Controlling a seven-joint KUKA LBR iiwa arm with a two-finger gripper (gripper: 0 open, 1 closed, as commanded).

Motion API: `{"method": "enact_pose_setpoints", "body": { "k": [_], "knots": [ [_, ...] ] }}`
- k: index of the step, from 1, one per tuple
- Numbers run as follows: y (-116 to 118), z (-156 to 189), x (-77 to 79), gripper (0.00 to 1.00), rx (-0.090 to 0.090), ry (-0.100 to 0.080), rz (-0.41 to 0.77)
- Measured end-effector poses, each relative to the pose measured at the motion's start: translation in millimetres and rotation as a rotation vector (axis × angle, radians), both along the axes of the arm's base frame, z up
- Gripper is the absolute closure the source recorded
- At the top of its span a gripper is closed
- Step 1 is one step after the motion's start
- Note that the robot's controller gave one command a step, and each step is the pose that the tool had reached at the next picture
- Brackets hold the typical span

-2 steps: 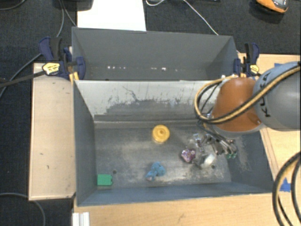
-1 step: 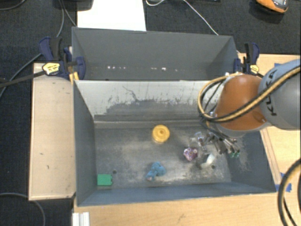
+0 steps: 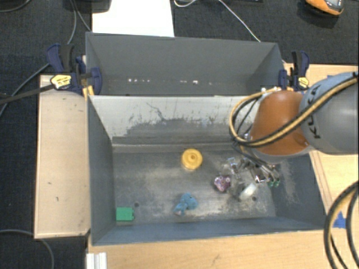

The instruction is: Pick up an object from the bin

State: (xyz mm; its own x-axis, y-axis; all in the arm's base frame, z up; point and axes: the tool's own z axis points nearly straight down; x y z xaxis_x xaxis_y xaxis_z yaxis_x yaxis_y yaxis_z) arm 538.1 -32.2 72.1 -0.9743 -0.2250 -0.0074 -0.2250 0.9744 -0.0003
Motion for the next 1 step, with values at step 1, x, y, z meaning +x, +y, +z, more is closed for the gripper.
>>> {"method": "enact_pose_setpoints", "body": {
  "k": [1],
  "knots": [
    [-0.3, 90.6, -2.1, 1.00, 0.000, 0.002, -0.022]
  ]
}}
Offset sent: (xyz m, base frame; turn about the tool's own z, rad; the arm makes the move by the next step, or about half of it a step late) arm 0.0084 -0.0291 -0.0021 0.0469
